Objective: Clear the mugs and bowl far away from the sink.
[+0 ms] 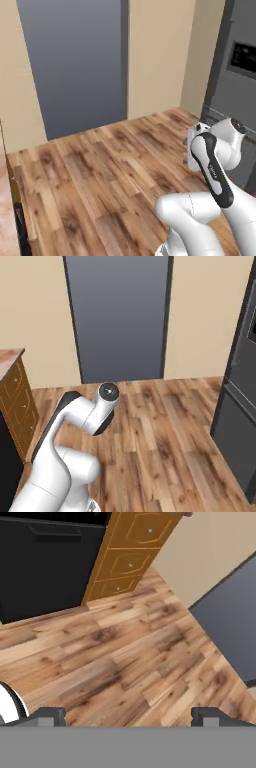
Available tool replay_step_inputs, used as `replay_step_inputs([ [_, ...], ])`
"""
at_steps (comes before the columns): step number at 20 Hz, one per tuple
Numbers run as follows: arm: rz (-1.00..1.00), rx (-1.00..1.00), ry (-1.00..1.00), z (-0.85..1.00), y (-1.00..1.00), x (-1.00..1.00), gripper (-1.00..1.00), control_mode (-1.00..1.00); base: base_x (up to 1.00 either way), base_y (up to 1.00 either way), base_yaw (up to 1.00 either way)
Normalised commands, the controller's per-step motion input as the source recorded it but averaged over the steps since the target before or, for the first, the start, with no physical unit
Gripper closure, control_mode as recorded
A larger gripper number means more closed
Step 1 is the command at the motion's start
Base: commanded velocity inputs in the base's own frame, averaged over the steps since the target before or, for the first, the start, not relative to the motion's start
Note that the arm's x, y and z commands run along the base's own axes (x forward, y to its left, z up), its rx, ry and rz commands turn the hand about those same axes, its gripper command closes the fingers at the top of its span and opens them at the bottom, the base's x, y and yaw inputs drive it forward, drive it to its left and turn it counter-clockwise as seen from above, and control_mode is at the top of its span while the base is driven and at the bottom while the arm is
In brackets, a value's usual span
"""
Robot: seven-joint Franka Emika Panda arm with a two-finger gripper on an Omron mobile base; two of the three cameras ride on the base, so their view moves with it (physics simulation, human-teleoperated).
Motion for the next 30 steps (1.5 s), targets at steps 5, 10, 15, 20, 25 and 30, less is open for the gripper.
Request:
replay_step_inputs([
  [5, 0.00, 0.00, 0.00, 0.00, 0.00, 0.00, -1.00, 1.00, 0.13, 0.20, 0.74],
  [10, 0.00, 0.00, 0.00, 0.00, 0.00, 0.00, -1.00, 1.00, 0.15, -0.05, 0.77],
  [15, 0.00, 0.00, 0.00, 0.00, 0.00, 0.00, -1.00, 1.00, 0.06, -0.09, 0.70],
  [20, 0.00, 0.00, 0.00, 0.00, 0.00, 0.00, -1.00, 1.00, 0.49, -0.14, 0.56],
  [25, 0.00, 0.00, 0.00, 0.00, 0.00, 0.00, -1.00, 1.00, 0.26, -0.40, 0.47],
  [30, 0.00, 0.00, 0.00, 0.00, 0.00, 0.00, -1.00, 1.00, 0.27, -0.41, 0.47],
])
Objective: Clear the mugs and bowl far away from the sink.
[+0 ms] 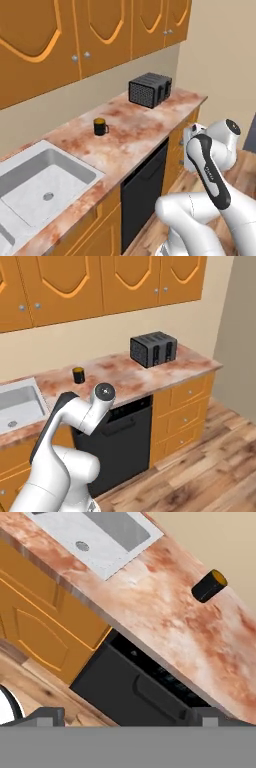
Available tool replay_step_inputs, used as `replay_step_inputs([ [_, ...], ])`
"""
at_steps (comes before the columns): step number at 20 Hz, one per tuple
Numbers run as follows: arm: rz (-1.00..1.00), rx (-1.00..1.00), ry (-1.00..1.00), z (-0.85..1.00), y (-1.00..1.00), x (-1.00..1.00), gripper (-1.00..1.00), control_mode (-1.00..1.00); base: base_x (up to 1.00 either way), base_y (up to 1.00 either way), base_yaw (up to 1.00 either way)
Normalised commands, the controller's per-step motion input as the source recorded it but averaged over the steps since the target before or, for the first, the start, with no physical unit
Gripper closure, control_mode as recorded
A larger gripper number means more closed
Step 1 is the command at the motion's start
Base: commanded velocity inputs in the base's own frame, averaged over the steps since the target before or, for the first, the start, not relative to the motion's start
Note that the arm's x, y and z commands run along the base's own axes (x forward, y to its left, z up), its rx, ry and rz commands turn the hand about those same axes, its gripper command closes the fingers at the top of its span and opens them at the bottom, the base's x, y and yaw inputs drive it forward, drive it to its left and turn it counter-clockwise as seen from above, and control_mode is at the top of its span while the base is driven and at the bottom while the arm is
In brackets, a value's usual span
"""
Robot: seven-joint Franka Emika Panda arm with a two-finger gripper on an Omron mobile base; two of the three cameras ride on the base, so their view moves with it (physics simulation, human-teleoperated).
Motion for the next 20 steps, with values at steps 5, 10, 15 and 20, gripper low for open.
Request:
replay_step_inputs([
  [5, 0.00, 0.00, 0.00, 0.00, 0.00, 0.00, -1.00, 1.00, 0.28, -0.31, 0.43],
  [10, 0.00, 0.00, 0.00, 0.00, 0.00, 0.00, -1.00, 1.00, 0.32, -0.43, 0.39],
  [15, 0.00, 0.00, 0.00, 0.00, 0.00, 0.00, -1.00, 1.00, 0.25, -0.45, 0.35],
  [20, 0.00, 0.00, 0.00, 0.00, 0.00, 0.00, -1.00, 1.00, 0.31, -0.38, 0.36],
])
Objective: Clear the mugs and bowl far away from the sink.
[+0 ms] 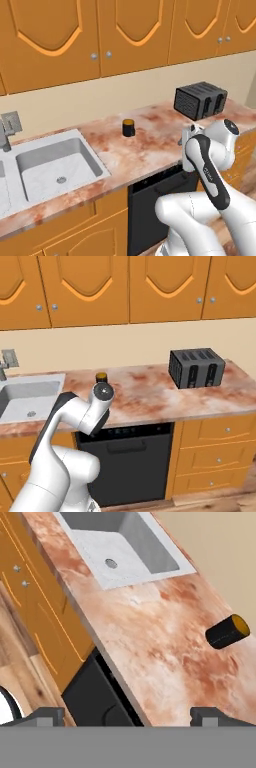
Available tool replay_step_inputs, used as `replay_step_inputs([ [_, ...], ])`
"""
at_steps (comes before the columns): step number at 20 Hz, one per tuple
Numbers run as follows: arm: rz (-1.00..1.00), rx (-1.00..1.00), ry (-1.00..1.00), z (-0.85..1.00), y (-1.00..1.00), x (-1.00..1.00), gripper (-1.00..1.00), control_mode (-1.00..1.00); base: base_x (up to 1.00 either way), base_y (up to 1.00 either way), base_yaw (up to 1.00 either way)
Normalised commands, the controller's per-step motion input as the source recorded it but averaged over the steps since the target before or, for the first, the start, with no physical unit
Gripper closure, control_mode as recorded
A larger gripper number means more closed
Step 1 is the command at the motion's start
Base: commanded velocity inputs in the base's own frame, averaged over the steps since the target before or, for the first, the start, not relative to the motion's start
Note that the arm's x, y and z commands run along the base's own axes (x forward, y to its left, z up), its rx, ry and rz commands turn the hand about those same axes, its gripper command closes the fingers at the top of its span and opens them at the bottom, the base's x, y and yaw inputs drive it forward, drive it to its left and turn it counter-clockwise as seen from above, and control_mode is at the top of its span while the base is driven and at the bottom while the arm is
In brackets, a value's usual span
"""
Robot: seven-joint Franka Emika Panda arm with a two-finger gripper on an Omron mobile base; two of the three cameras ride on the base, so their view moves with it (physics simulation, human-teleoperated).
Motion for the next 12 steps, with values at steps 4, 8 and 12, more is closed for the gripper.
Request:
replay_step_inputs([
  [4, 0.00, 0.00, 0.00, 0.00, 0.00, 0.00, -1.00, 1.00, 0.41, -0.27, 0.36],
  [8, 0.15, 0.00, 0.00, 0.00, -0.13, 0.21, -1.00, -1.00, 0.24, -0.10, 0.18],
  [12, 0.09, 0.00, 0.12, 0.00, -0.25, 0.71, -1.00, -1.00, 0.00, 0.00, 0.00],
])
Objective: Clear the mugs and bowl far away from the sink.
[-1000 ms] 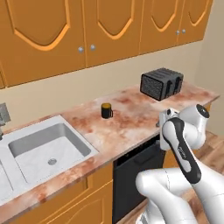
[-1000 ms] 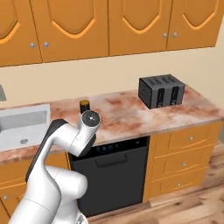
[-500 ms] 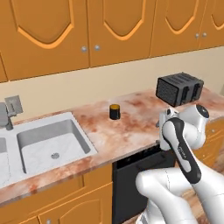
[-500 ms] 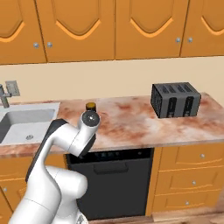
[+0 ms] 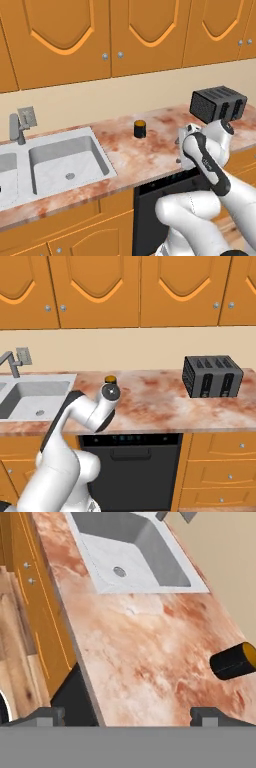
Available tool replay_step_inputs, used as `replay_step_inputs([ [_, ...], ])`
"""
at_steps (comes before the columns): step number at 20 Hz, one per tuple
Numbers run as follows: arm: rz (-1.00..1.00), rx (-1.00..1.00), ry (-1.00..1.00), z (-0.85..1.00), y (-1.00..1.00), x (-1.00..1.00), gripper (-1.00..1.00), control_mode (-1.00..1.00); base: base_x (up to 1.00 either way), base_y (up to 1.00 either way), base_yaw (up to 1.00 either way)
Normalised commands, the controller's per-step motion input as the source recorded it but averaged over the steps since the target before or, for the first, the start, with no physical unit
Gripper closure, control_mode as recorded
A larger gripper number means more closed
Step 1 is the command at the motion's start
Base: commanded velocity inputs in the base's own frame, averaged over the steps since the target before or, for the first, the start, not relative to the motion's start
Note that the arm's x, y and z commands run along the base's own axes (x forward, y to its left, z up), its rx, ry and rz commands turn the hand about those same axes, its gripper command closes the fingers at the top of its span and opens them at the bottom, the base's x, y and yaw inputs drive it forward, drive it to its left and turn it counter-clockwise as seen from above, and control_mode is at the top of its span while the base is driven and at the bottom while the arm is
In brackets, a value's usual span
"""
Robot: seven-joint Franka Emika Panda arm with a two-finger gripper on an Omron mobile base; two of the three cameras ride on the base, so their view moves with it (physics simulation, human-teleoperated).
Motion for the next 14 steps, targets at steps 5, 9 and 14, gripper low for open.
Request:
replay_step_inputs([
  [5, 0.00, 0.00, 0.17, 0.00, -0.27, 0.98, -1.00, -1.00, 0.00, 0.00, 0.00],
  [9, 0.04, 0.00, 0.15, 0.03, -0.23, 0.96, -1.00, -1.00, 0.00, 0.00, 0.00],
  [14, 0.18, 0.03, 0.05, 0.09, -0.32, 0.71, -1.00, -1.00, 0.00, 0.00, 0.00],
])
